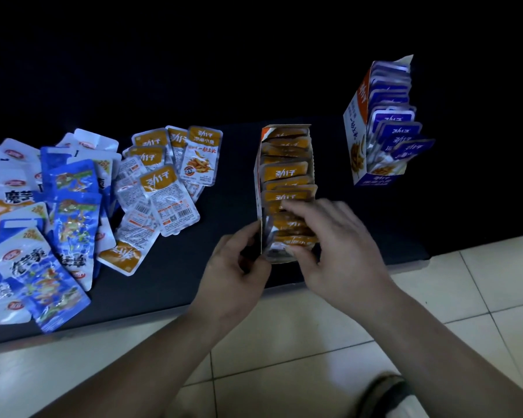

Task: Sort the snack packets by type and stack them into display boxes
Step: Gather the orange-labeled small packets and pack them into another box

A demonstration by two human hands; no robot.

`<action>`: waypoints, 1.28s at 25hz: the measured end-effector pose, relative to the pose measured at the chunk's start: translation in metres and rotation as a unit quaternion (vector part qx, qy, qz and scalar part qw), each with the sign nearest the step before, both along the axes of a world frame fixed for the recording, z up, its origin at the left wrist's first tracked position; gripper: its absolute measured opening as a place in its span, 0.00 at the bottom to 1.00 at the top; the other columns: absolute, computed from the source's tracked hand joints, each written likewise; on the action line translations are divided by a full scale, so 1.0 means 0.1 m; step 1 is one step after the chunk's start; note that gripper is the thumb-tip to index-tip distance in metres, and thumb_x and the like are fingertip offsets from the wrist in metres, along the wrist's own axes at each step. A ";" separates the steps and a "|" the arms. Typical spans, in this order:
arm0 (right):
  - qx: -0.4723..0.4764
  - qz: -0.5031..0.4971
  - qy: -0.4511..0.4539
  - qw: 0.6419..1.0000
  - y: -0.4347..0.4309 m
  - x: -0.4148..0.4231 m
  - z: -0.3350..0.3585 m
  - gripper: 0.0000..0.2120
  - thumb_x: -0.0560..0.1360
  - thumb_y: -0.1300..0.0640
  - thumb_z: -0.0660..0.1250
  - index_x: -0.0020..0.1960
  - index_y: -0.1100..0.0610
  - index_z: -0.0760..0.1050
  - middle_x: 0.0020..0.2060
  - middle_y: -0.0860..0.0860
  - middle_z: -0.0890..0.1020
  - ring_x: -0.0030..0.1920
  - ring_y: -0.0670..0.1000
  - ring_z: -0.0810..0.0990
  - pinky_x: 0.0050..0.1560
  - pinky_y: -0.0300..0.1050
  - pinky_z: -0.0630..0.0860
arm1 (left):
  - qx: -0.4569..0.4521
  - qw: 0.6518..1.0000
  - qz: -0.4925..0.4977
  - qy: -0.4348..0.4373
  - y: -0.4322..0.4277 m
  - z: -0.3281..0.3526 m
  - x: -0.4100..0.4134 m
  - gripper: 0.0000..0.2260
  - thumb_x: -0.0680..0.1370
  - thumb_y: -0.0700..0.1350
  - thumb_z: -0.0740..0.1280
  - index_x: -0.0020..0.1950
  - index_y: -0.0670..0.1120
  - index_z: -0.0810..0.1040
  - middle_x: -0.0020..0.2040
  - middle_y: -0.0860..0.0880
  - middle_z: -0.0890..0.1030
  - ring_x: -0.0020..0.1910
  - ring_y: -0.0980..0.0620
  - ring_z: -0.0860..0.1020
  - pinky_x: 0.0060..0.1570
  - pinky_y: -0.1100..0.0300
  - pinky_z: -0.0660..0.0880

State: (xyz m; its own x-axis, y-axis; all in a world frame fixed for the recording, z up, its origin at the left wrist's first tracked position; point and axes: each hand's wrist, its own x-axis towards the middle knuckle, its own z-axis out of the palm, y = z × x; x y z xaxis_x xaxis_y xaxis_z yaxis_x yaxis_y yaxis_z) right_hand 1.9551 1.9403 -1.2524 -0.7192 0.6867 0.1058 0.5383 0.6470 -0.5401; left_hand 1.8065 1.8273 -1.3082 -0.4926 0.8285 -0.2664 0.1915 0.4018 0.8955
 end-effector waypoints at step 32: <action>-0.104 0.011 0.195 0.975 -0.55 -0.84 0.26 0.24 0.77 0.54 0.72 0.72 0.52 0.74 0.69 0.44 0.76 0.71 0.40 0.71 0.70 0.34 0.67 | -0.020 0.944 -0.026 0.329 -0.33 0.20 -1.07 0.23 0.73 0.51 0.65 0.66 0.48 0.82 0.71 0.41 0.75 0.71 0.36 0.73 0.70 0.46 0.70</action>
State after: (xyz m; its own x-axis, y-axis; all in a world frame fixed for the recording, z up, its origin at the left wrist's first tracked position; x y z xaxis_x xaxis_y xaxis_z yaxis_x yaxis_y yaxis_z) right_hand 1.8710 1.8850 -1.2265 -0.6674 0.7070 0.2339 0.2523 0.5102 -0.8222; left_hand 1.6994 1.7944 -1.2882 -0.5213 0.8518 0.0508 0.7211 0.4079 0.5601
